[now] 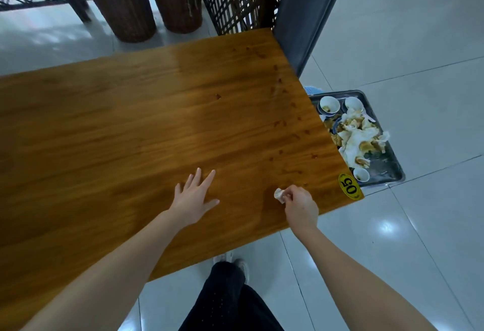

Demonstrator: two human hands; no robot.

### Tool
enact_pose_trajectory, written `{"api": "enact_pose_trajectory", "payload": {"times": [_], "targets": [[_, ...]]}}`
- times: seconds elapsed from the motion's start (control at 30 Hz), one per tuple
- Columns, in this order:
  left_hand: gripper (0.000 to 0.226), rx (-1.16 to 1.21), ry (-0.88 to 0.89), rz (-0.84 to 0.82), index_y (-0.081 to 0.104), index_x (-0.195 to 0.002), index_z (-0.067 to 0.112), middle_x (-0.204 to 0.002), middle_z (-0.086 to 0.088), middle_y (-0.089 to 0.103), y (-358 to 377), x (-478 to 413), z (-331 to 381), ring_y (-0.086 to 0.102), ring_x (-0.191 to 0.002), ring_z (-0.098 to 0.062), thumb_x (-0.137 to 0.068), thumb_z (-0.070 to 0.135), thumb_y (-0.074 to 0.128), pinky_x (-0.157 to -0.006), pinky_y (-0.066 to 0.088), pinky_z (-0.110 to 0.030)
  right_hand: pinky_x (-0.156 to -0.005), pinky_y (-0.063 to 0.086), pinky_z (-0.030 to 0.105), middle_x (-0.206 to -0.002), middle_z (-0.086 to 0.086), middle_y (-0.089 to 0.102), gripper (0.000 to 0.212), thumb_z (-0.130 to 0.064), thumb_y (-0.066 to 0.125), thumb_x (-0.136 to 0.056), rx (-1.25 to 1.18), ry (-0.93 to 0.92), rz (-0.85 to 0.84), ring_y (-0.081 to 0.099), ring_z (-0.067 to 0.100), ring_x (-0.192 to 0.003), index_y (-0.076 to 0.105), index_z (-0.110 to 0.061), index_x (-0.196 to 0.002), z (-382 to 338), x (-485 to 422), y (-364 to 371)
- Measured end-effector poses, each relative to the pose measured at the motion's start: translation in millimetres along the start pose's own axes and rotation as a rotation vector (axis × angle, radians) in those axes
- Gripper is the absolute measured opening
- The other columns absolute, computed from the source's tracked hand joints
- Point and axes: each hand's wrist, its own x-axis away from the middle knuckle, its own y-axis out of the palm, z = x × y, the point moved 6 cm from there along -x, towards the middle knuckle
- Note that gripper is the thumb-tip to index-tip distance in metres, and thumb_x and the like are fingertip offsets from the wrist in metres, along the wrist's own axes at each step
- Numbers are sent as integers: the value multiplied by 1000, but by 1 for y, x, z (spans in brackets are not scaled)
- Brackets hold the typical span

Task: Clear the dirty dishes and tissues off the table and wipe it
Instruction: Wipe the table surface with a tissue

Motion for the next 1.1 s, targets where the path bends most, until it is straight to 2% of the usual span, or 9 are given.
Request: {"api": "enact_pose_trajectory", "payload": {"times": [0.27, 0.37, 0.47, 0.6, 0.77, 0.93, 1.03, 1.1], "targets": [[79, 38, 22, -32, -4, -153, 36, -162, -6, -11, -15, -27, -2, -7, -149, -27, -97, 43, 51, -118, 2, -52, -70, 53, 40, -94, 3, 66, 6, -16, 58, -92, -152, 302, 151, 59, 22, -86, 64, -17, -93, 50, -47, -40], [81, -20, 22, -40, -6, -153, 37, -162, -6, -12, -19, -38, -7, -9, -149, -27, -96, 44, 52, -117, 2, -53, -71, 53, 40, -94, 5, 68, 6, -15, 61, -91, -186, 350, 171, 61, 22, -85, 67, -14, -93, 51, -48, -39], [84, -117, 52, -51, -8, -152, 37, -161, -7, -14, -20, -49, -7, -11, -148, -29, -95, 44, 53, -117, 1, -54, -68, 50, 32, -94, 2, 68, 9, -19, 61, -92, -187, 313, 132, 59, 16, -83, 68, -15, -97, 25, -38, -19], [88, -225, 91, -53, -12, -151, 37, -160, -12, -19, -18, -60, 0, -14, -147, -31, -94, 46, 55, -116, 0, -54, -68, 47, 21, -95, -4, 65, 13, -22, 56, -95, -101, 127, 33, 55, 8, -82, 67, -19, -102, -32, -24, 18], [92, -260, 127, -30, -13, -151, 39, -157, -9, -27, -18, -68, 12, -18, -146, -33, -92, 47, 57, -116, -1, -55, -68, 51, 25, -95, -6, 65, 13, -24, 57, -94, 0, -31, -4, 56, 8, -83, 67, -20, -100, -44, -32, 20], [92, -253, 126, -42, -11, -151, 39, -158, -10, -24, -21, -79, 17, -16, -147, -33, -91, 50, 57, -116, 0, -56, -61, 40, 26, -93, -1, 64, 10, -21, 59, -93, -90, 173, 119, 51, 11, -81, 67, -19, -97, -1, -71, -10], [92, -235, 90, -29, -12, -151, 40, -159, -9, -24, -20, -85, 16, -15, -147, -33, -91, 51, 57, -116, 0, -56, -60, 39, 27, -92, 1, 65, 10, -20, 58, -93, -68, 188, 114, 54, 16, -82, 68, -16, -96, 12, -87, -22], [93, -225, 56, -20, -12, -150, 41, -159, -9, -24, -20, -89, 17, -15, -147, -33, -90, 52, 57, -116, 1, -56, -58, 38, 25, -91, 1, 64, 12, -19, 56, -94, -64, 157, 109, 51, 13, -78, 67, -15, -98, 8, -84, -21]]}}
